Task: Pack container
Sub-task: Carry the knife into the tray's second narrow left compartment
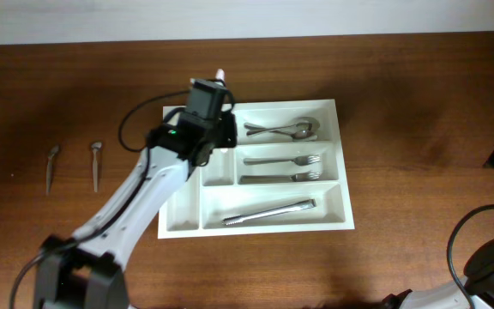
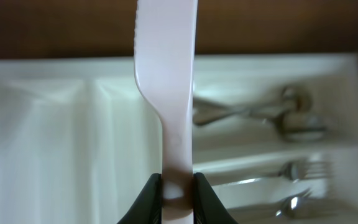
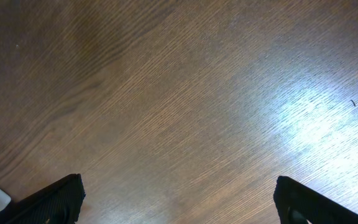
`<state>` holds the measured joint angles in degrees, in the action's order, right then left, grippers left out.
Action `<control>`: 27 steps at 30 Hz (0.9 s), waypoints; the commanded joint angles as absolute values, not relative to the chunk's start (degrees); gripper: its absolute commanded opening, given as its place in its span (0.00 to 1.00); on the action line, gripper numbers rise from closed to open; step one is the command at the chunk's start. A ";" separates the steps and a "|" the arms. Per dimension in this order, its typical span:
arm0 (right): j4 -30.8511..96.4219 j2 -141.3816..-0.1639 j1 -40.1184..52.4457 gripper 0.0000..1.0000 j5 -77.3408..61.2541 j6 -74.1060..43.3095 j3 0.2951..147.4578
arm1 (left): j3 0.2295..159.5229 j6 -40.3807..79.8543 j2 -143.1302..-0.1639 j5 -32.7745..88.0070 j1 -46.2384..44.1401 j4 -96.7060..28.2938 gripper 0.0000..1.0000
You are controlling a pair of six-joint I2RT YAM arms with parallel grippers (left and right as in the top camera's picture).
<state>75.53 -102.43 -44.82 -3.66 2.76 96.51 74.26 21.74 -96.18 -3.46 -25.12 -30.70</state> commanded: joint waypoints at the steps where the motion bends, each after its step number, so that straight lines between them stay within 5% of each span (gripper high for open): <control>1: 75.37 -102.24 -44.64 0.99 -2.94 2.31 96.44 | 74.78 19.59 -99.70 -4.54 -25.63 -31.31 0.06; 27: 75.40 -102.24 -44.64 0.99 -2.94 2.31 96.44 | 74.78 21.15 -102.26 -8.60 -25.63 -36.97 0.13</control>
<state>75.53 -102.43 -44.82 -3.66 2.76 96.51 74.26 20.62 -101.80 -7.81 -25.50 -36.86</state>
